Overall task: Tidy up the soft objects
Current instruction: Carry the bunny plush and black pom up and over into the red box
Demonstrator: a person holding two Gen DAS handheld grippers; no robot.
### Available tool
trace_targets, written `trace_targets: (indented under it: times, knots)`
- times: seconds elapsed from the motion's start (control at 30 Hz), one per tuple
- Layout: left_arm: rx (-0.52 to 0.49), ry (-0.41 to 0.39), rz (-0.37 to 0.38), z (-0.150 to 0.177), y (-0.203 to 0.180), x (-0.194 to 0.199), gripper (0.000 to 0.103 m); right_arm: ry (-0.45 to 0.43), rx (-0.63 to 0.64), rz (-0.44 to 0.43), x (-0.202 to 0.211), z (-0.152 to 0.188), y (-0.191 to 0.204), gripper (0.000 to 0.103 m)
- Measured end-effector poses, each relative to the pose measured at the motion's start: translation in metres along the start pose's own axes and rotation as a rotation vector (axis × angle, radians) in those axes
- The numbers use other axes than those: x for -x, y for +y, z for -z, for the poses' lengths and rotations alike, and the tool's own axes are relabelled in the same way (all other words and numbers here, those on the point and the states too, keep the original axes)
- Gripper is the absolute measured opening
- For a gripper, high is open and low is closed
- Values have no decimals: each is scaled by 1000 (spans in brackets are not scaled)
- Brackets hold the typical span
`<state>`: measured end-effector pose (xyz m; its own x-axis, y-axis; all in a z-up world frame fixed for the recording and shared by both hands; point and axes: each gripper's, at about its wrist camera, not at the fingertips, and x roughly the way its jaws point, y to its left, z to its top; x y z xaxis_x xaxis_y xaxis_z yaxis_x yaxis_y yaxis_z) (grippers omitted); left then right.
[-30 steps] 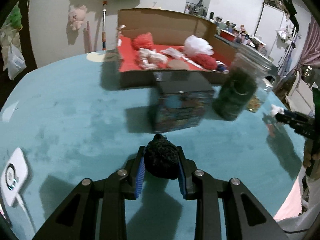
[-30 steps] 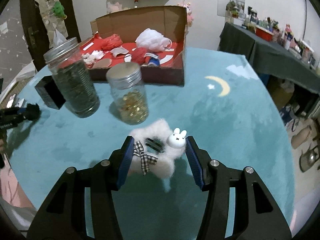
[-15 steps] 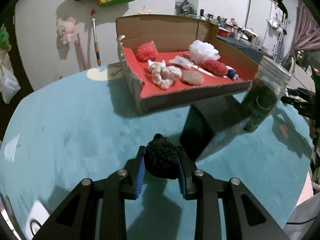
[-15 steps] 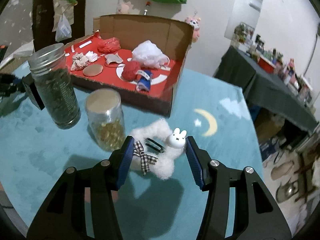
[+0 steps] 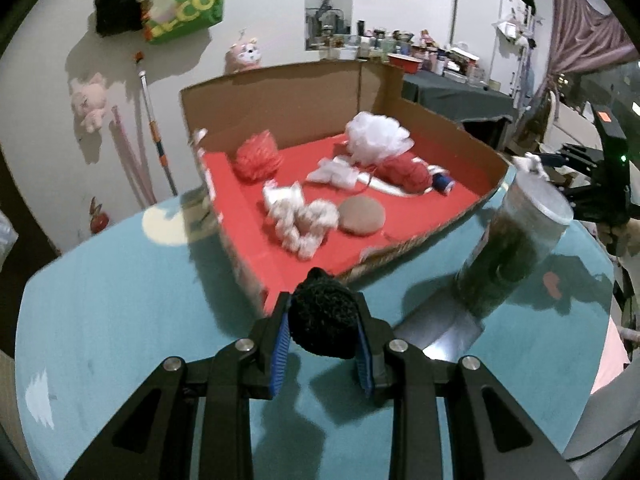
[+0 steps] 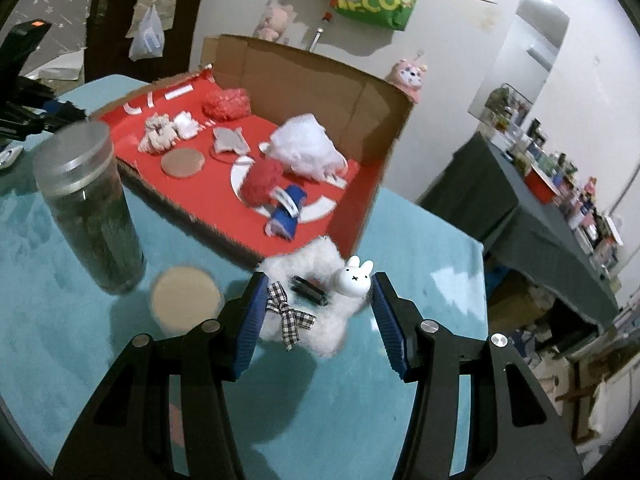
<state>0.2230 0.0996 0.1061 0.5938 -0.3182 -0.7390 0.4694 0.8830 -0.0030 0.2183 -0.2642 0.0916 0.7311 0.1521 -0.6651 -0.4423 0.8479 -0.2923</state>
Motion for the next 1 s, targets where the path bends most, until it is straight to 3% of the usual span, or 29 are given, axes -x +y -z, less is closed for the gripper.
trace_targets:
  times: [0.07,0.2,0.4,0.7,1.0]
  knots:
    - [-21,2,23,-16,-6,-4,30,-5,6,-23,-3,-10,1,51]
    - [-54,23,95,-46,-20,-19,30,8,-20,-150,-17,-38,3,51]
    - [-103,109,206,-91,-48,-61,30,150,-90,-348,-63,-66,9,51]
    - [-104,264,280,-125,-64,-127,30,316,-135,-436,-104,-78,10,51]
    - [-90,336,267,-136,-69,-164,30,388,-199,-469,-130,-76,9,51]
